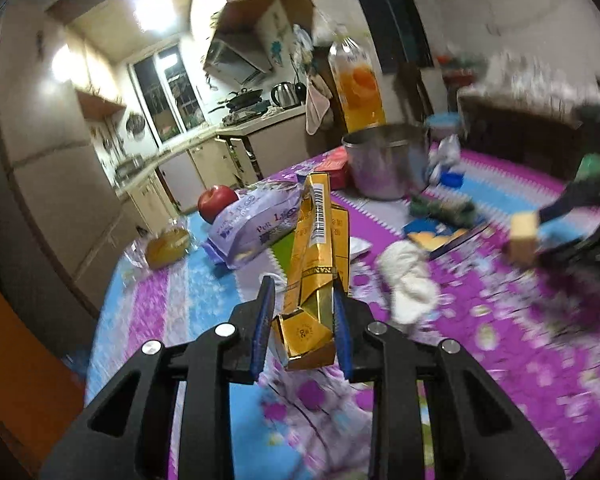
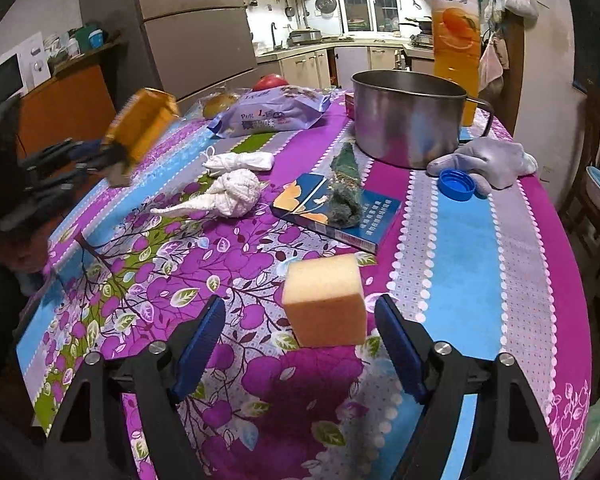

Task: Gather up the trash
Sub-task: 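Grasp the gold snack box with the left tool while the right tool grasps the yellow sponge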

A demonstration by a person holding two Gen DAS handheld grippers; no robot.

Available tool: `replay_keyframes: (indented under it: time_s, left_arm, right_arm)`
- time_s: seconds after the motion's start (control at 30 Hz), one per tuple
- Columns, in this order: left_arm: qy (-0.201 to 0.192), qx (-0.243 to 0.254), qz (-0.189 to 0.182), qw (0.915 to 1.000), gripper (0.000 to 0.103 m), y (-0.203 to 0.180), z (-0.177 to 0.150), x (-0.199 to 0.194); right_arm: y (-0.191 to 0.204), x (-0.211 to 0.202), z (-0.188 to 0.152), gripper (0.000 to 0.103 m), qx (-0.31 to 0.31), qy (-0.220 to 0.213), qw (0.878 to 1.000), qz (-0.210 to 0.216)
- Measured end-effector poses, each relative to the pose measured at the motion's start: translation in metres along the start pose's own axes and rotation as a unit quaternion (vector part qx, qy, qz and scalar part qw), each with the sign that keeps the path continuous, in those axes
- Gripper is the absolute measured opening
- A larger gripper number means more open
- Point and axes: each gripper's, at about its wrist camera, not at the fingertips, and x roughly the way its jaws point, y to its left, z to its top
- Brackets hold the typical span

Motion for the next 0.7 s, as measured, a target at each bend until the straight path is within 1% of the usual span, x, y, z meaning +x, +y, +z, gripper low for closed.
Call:
replay_keyframes:
  time_s: [0.03, 0.1, 0.17, 0.23, 0.4, 0.53, 0.57, 0.6, 0.63, 0.67, 0.7]
  left_arm:
    - [0.004, -0.011, -0.006, 0.9999, 0.026, 0.001, -0.001, -0.004]
    - [0.012, -0.030, -0.010, 0.9994, 0.026, 0.000, -0.004, -0.013]
    - [0.019, -0.043, -0.016, 0.9987, 0.026, -0.001, -0.006, -0.018]
    - [0.021, -0.054, -0.025, 0.9980, 0.026, -0.006, -0.007, -0.026]
    - [0.015, -0.057, -0.040, 0.9974, 0.026, -0.018, -0.010, -0.037]
    - [0.024, -0.056, -0.042, 0.9973, 0.026, -0.028, -0.009, -0.038]
    - [0.025, -0.055, -0.044, 0.9972, 0.026, -0.029, -0.009, -0.039]
    - [0.025, -0.053, -0.042, 0.9974, 0.026, -0.031, -0.010, -0.039]
    - [0.025, -0.050, -0.037, 0.9977, 0.026, -0.034, -0.010, -0.039]
    - [0.027, -0.049, -0.038, 0.9977, 0.026, -0.036, -0.010, -0.038]
    - [0.031, -0.050, -0.042, 0.9974, 0.026, -0.038, -0.010, -0.037]
  right_arm:
    - [0.001, 0.003, 0.001, 0.072, -0.001, 0.004, 1.000, 0.002]
    - [0.002, 0.007, 0.003, 0.071, -0.003, 0.005, 1.000, -0.003]
    - [0.000, 0.008, 0.005, 0.066, -0.003, 0.006, 1.000, -0.005]
    - [-0.003, 0.007, 0.006, 0.064, 0.002, 0.007, 1.000, -0.003]
    - [-0.007, 0.012, 0.003, 0.064, 0.005, 0.010, 1.000, -0.019]
    - [-0.008, 0.012, -0.004, 0.065, 0.010, 0.014, 1.000, -0.021]
    - [-0.008, 0.011, -0.005, 0.064, 0.011, 0.014, 1.000, -0.019]
    - [-0.008, 0.012, -0.005, 0.061, 0.011, 0.014, 1.000, -0.020]
    - [-0.009, 0.012, -0.006, 0.049, 0.013, 0.014, 1.000, -0.022]
    - [-0.009, 0.013, -0.006, 0.043, 0.014, 0.015, 1.000, -0.022]
    - [-0.010, 0.013, -0.006, 0.043, 0.015, 0.014, 1.000, -0.024]
